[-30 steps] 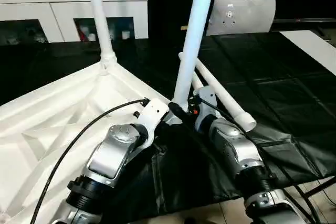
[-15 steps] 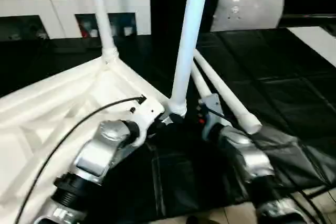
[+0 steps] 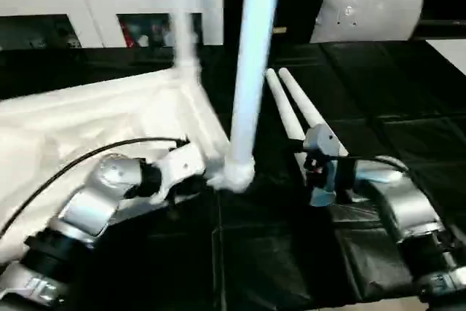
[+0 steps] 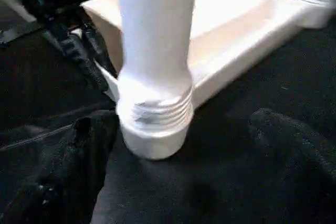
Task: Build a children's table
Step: Rotate leg to tighten
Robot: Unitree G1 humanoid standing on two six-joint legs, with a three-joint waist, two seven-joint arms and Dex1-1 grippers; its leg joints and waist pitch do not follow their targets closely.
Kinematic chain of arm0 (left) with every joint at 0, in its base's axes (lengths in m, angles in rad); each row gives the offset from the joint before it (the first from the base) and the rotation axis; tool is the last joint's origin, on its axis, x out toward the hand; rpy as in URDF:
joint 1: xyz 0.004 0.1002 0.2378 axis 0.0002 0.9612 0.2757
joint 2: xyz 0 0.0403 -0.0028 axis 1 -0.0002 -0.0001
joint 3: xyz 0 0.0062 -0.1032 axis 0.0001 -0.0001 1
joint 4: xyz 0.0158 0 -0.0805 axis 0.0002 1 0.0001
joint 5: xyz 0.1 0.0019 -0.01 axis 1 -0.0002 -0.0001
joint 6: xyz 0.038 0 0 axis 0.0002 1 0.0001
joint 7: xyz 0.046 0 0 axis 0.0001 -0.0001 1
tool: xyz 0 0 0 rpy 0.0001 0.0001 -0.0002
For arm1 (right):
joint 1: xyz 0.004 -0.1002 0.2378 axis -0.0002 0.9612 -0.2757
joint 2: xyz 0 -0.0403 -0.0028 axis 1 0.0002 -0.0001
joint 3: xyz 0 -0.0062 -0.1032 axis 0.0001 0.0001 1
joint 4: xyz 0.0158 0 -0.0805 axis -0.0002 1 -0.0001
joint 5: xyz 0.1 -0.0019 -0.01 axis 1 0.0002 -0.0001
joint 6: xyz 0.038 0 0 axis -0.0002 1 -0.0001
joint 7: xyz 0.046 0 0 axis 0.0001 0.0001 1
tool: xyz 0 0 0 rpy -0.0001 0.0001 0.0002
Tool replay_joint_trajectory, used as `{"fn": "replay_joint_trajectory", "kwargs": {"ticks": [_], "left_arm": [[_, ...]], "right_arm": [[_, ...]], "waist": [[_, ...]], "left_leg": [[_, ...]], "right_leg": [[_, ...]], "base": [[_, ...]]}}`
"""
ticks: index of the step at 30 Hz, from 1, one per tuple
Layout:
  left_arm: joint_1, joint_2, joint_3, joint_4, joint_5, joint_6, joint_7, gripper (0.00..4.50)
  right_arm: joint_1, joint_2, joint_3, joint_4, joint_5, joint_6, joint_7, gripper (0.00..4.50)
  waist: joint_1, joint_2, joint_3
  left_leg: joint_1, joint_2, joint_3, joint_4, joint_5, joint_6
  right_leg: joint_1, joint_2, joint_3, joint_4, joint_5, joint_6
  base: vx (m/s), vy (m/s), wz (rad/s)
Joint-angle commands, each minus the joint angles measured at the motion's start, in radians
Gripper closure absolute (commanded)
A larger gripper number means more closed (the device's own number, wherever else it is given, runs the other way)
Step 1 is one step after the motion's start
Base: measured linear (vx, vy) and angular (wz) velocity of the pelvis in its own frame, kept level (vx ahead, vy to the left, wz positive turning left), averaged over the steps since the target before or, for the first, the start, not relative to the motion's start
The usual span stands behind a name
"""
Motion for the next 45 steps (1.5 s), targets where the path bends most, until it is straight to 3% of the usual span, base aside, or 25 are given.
{"fn": "replay_joint_trajectory", "kwargs": {"ticks": [1, 3, 6, 9, 22, 31, 33, 35, 36, 37, 38, 39, 42, 43, 45], "left_arm": [[0.013, 0.008, -0.072, 0.007, 0.017, -0.038, -0.066, 4.5], [0.007, 0.018, -0.089, 0.012, 0.014, -0.065, -0.102, 4.5], [0.0, 0.02, -0.102, 0.013, 0.015, -0.097, -0.138, 4.5], [-0.008, 0.021, -0.11, 0.016, 0.012, -0.122, -0.17, 4.5], [-0.027, 0.015, -0.118, 0.06, 0.032, -0.18, -0.201, 4.5], [-0.028, 0.012, -0.116, 0.076, 0.044, -0.173, -0.187, 4.5], [-0.025, 0.007, -0.107, 0.076, 0.048, -0.142, -0.163, 4.5], [-0.015, -0.037, -0.051, 0.046, 0.018, 0.0, -0.066, 4.5], [-0.015, -0.039, -0.049, 0.045, 0.017, 0.004, -0.064, 4.5], [-0.009, -0.064, -0.025, 0.024, 0.008, 0.062, -0.014, 4.5], [-0.006, -0.075, -0.015, 0.014, 0.006, 0.087, 0.01, 4.5], [0.001, -0.105, 0.007, -0.008, 0.002, 0.143, 0.064, 4.5], [0.019, -0.187, 0.062, -0.062, -0.011, 0.284, 0.191, 4.5], [0.02, -0.191, 0.064, -0.064, -0.01, 0.289, 0.196, 4.5], [0.031, -0.276, 0.098, -0.114, 0.02, 0.395, 0.311, 4.5]], "right_arm": [[-0.01, -0.001, 0.024, 0.003, 0.006, 0.006, 0.035, 0.03], [-0.026, 0.005, 0.052, 0.034, -0.011, -0.014, 0.065, 0.03], [-0.038, 0.018, 0.074, 0.065, -0.021, -0.033, 0.092, 0.03], [-0.05, 0.032, 0.08, 0.089, -0.028, -0.048, 0.098, 0.36], [-0.063, 0.064, 0.097, 0.115, -0.018, -0.077, 0.131, 1.43], [-0.043, 0.073, 0.098, 0.102, -0.012, -0.077, 0.143, 1.77], [-0.024, 0.081, 0.093, 0.08, 0.006, -0.049, 0.138, 1.78], [0.023, 0.129, 0.071, 0.022, 0.04, 0.039, 0.053, 1.78], [0.024, 0.13, 0.071, 0.021, 0.04, 0.04, 0.05, 1.78], [0.037, 0.161, 0.069, 0.018, 0.02, 0.044, -0.02, 1.78], [0.041, 0.177, 0.068, 0.022, 0.005, 0.041, -0.057, 1.78], [0.046, 0.214, 0.062, 0.031, -0.008, 0.044, -0.123, 1.78], [0.041, 0.303, 0.041, 0.068, -0.032, 0.061, -0.275, 1.78], [0.04, 0.307, 0.04, 0.071, -0.033, 0.062, -0.282, 1.78], [0.009, 0.39, 0.009, 0.118, -0.053, 0.092, -0.435, 1.78]], "waist": [[-0.003, 0.002, -0.074], [0.001, -0.003, -0.073], [0.003, -0.001, -0.072], [0.002, -0.003, -0.071], [0.005, -0.002, -0.079], [0.009, -0.007, -0.078], [0.009, -0.009, -0.079], [0.009, -0.005, -0.077], [0.007, -0.007, -0.075], [0.007, 0.0, -0.074], [0.003, -0.006, -0.072], [-0.001, 0.0, -0.07], [-0.023, -0.004, -0.068], [-0.03, -0.004, -0.068], [-0.051, -0.006, -0.066]], "left_leg": [[0.001, 0.032, 0.002, -0.054, -0.149, 0.09], [0.004, 0.034, 0.004, -0.056, -0.174, 0.076], [0.006, 0.034, 0.006, -0.055, -0.185, 0.063], [0.002, 0.033, 0.005, -0.057, -0.191, 0.054], [0.001, 0.033, 0.005, -0.052, -0.167, 0.052], [0.002, 0.034, 0.005, -0.051, -0.193, 0.04], [0.003, 0.035, 0.004, -0.051, -0.191, 0.037], [0.007, 0.038, 0.005, -0.053, -0.197, 0.029], [0.004, 0.036, 0.003, -0.055, -0.217, 0.023], [0.005, 0.035, 0.003, -0.056, -0.237, 0.017], [0.007, 0.032, 0.002, -0.056, -0.259, 0.007], [0.009, 0.029, 0.0, -0.055, -0.284, 0.0], [0.003, 0.027, -0.008, -0.055, -0.319, -0.018], [0.002, 0.027, -0.009, -0.054, -0.329, -0.017], [0.001, 0.022, -0.012, -0.052, -0.345, -0.011]], "right_leg": [[0.061, -0.061, 0.064, -0.053, -0.222, -0.205], [0.059, -0.063, 0.064, -0.053, -0.24, -0.207], [0.057, -0.064, 0.066, -0.055, -0.272, -0.199], [0.059, -0.065, 0.065, -0.056, -0.299, -0.184], [0.063, -0.063, 0.065, -0.047, -0.252, -0.194], [0.061, -0.066, 0.065, -0.051, -0.318, -0.177], [0.06, -0.066, 0.066, -0.051, -0.328, -0.17], [0.057, -0.064, 0.067, -0.052, -0.325, -0.173], [0.058, -0.066, 0.065, -0.055, -0.356, -0.168], [0.058, -0.065, 0.064, -0.058, -0.384, -0.16], [0.056, -0.066, 0.062, -0.066, -0.435, -0.141], [0.053, -0.067, 0.06, -0.073, -0.486, -0.124], [0.056, -0.069, 0.048, -0.084, -0.572, -0.083], [0.055, -0.069, 0.047, -0.086, -0.58, -0.077], [0.052, -0.064, 0.041, -0.094, -0.588, -0.067]], "base": [[0.0, 0.0, 0.0], [0.0, 0.0, 0.0], [0.0, 0.0, 0.0], [0.0, 0.0, 0.0], [0.0, 0.0, 0.0], [0.0, 0.0, 0.0], [0.0, 0.0, 0.0], [0.0, 0.0, 0.0], [0.0, 0.0, 0.0], [0.0, 0.0, 0.0], [0.0, 0.0, 0.0], [0.0, 0.0, 0.0], [0.0, 0.0, 0.0], [0.0, 0.0, 0.0], [0.0, 0.0, 0.0]]}}
